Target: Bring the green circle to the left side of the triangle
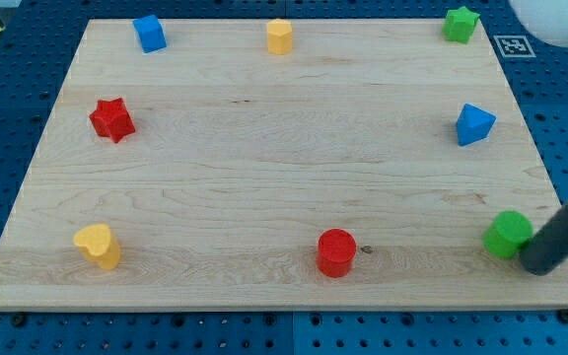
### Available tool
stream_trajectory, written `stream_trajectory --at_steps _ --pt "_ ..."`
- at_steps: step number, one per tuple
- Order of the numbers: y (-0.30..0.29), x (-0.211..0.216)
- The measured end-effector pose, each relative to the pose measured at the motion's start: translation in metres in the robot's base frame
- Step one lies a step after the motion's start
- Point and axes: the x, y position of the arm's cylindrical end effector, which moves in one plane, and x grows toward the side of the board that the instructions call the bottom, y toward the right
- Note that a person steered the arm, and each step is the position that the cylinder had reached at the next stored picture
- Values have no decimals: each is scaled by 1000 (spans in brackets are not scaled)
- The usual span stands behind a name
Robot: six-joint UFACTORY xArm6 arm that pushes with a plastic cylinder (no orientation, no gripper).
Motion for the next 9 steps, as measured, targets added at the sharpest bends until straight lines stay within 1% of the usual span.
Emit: stream_trajectory --at_steps 2,4,5,7,9 --pt "-3 -2" --pt "-9 -25" --pt "-9 -28" --pt "-29 -33" --pt "-41 -53"
